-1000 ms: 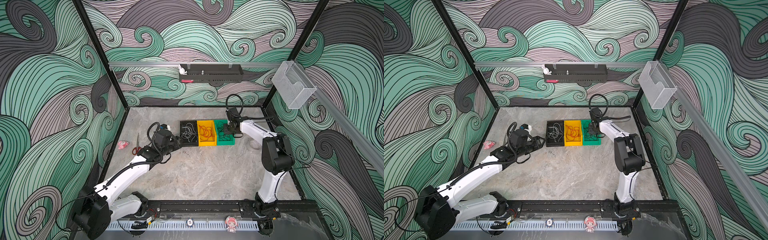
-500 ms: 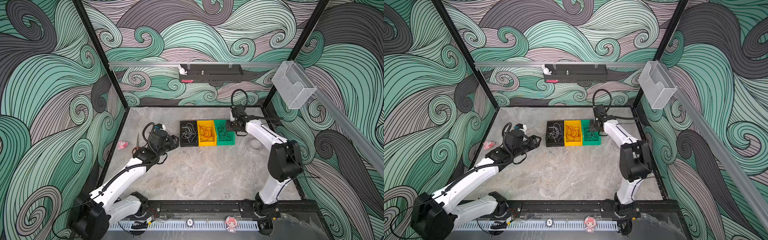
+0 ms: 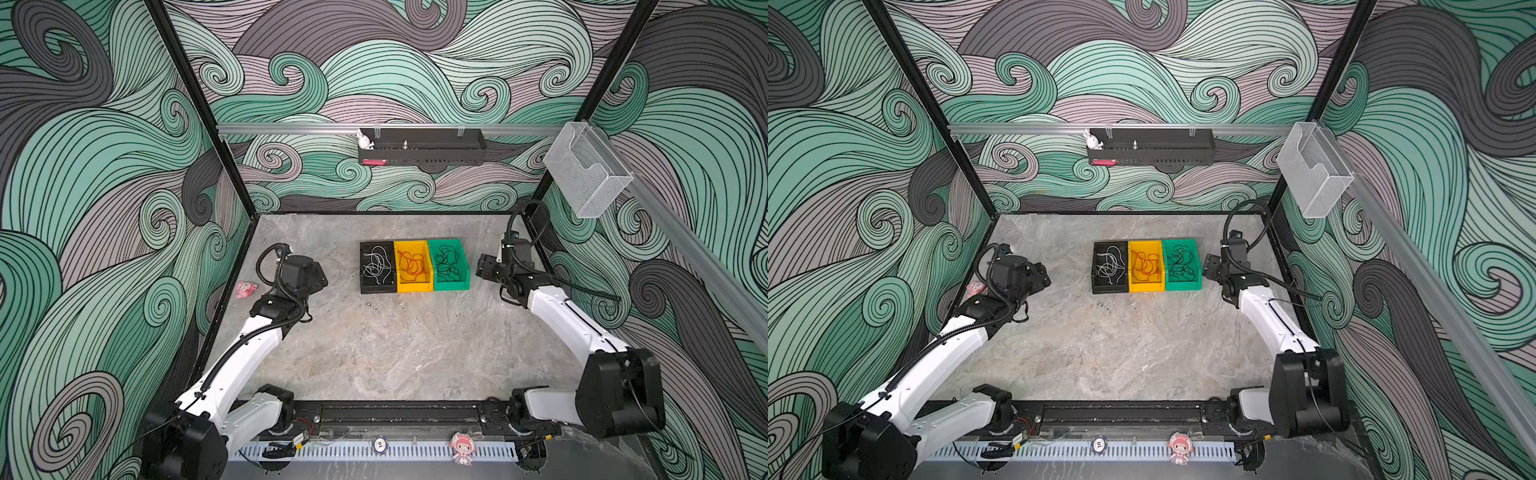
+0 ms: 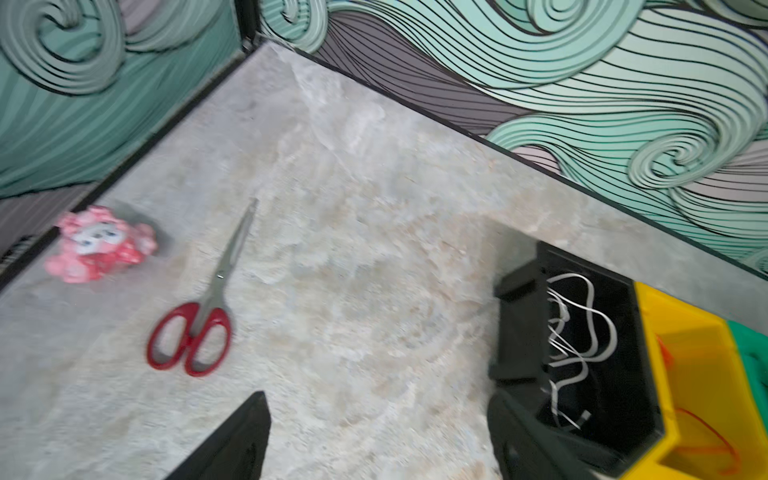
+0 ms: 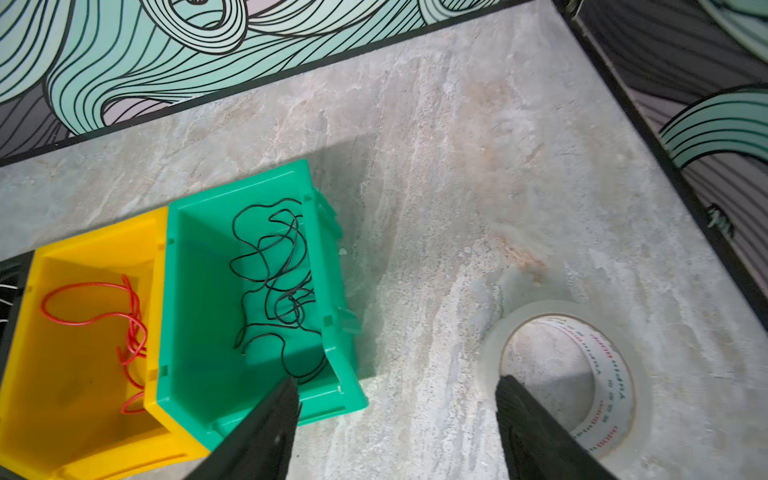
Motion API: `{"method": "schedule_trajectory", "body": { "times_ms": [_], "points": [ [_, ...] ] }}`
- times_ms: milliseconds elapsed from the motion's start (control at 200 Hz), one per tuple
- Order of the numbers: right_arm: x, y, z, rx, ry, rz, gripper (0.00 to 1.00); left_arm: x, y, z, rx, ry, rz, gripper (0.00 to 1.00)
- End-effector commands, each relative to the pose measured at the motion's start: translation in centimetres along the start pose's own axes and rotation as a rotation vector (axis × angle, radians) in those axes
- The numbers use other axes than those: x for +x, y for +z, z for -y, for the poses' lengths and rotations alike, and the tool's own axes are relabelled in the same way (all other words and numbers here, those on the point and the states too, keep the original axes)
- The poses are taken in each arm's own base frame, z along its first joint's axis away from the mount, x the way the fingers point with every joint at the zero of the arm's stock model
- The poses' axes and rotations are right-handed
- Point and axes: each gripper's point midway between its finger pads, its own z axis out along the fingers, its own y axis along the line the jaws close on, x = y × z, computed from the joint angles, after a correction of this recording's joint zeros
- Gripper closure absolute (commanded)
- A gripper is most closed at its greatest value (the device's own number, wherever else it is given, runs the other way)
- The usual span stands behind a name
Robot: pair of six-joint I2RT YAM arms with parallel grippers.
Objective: Untangle the cables
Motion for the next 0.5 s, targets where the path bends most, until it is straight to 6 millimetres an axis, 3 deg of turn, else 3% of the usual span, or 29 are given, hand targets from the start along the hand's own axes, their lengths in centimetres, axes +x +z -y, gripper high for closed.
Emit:
{"method": "schedule_trajectory", "body": {
  "times_ms": [0,190,380,495],
  "points": [
    [-1.9,-1.7,2.0,0.087,0.006,0.161,0.17,-0.1,1.5,-3.7,-0.162,0.123,0.029,0.14],
    [0.0,-2.4,3.9,0.157,-0.074,0.252,0.09,0.0,2.4,-6.5,-0.177,0.16,0.134,0.14],
    [1.1,-1.6,3.3,0.113,-0.136,0.327,0.02,1.1,4.3,-7.2,-0.169,0.238,0.152,0.13],
    [1.0,-1.1,2.6,0.073,-0.152,0.382,0.01,0.5,5.9,-7.8,-0.144,0.16,0.206,0.13]
  ]
}}
